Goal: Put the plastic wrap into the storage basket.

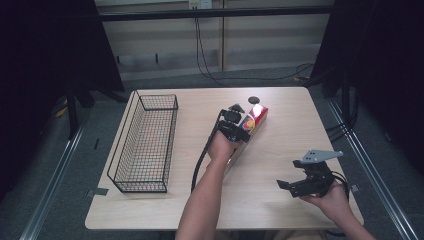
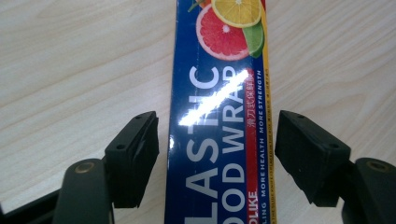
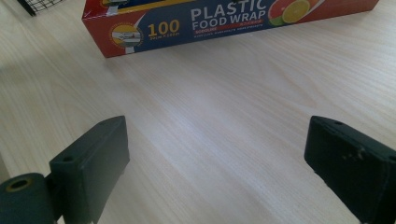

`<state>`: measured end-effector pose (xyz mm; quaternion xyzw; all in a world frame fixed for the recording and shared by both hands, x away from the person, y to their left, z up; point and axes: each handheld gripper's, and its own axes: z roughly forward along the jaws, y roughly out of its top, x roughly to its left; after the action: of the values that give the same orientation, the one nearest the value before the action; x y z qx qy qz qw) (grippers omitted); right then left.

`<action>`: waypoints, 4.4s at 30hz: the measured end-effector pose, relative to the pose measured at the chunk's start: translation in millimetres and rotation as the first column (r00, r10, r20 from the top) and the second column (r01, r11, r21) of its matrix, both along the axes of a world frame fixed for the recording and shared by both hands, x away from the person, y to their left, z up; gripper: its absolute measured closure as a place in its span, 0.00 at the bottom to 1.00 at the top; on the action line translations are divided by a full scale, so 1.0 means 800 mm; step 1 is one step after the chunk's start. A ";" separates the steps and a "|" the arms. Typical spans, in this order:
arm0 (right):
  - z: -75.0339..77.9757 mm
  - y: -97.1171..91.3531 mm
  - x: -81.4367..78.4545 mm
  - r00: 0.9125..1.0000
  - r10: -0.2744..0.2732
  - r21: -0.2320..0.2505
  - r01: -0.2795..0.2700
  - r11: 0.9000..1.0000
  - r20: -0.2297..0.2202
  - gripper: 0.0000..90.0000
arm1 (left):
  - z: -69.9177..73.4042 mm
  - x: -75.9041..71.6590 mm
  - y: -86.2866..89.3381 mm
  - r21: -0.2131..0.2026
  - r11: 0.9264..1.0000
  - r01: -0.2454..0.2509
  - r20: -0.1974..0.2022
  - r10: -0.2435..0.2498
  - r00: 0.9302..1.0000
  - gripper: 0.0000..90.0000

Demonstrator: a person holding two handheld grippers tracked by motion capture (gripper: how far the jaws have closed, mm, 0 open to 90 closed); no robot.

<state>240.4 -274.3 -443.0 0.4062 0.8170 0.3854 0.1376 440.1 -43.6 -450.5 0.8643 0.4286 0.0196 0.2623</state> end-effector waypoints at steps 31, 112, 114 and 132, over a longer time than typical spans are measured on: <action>0.003 0.002 -0.002 1.000 0.006 0.000 -0.006 1.000 -0.001 0.07 | 0.002 0.004 -0.015 0.093 0.995 0.026 -0.025 -0.024 0.999 0.48; 0.006 0.007 -0.002 0.999 0.022 0.019 -0.022 1.000 0.032 0.07 | 0.129 -0.011 0.114 0.155 0.968 -0.200 -0.004 0.203 0.979 0.50; 0.006 0.007 -0.002 0.999 0.023 0.019 -0.024 1.000 0.032 0.07 | 0.131 -0.012 0.117 0.158 0.966 -0.205 -0.003 0.208 0.978 0.50; 0.006 0.008 -0.002 0.999 0.021 0.016 -0.022 1.000 0.036 0.07 | 0.146 -0.015 0.149 0.154 0.953 -0.262 0.003 0.265 0.964 0.50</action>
<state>238.6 -268.3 -438.1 0.3914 0.8156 0.4007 0.1450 427.8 75.8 -333.5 0.8171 0.5396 0.0798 0.1864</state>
